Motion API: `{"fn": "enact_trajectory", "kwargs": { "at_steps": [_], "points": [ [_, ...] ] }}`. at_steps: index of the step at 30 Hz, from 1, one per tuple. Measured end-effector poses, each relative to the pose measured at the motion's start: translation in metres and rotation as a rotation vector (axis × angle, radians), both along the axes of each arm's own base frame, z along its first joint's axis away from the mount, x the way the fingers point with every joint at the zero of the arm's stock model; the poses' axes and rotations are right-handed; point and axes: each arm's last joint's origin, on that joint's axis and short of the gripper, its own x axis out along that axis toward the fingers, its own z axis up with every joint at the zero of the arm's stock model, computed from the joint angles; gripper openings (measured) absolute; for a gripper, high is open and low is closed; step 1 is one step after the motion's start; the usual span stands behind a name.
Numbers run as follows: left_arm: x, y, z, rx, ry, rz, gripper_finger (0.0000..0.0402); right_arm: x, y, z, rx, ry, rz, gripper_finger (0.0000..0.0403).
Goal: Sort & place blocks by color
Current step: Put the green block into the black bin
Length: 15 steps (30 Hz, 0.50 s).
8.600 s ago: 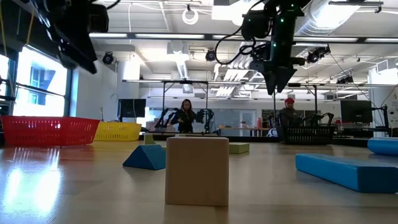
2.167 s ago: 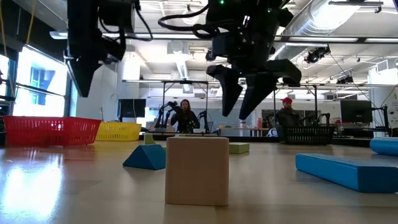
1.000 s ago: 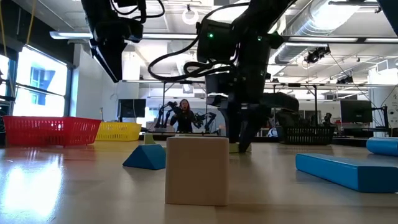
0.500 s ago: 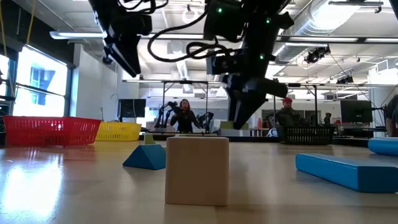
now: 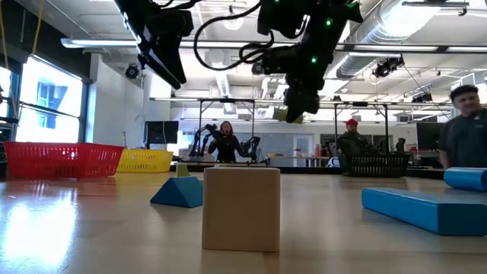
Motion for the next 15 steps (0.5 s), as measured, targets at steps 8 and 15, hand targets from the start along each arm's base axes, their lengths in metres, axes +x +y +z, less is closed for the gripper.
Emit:
{"fn": "enact_trajectory", "kwargs": {
  "at_steps": [8, 15],
  "points": [
    [0.0, -0.001, 0.0, 0.011, 0.011, -0.024, 0.0188, -0.017, -0.046, 0.002, -0.047, -0.05, -0.29, 0.0091],
    [0.0, -0.001, 0.0, 0.012, 0.01, -0.024, 0.0188, -0.041, -0.091, 0.0, -0.007, -0.016, -0.498, 0.0091]
  ]
}}
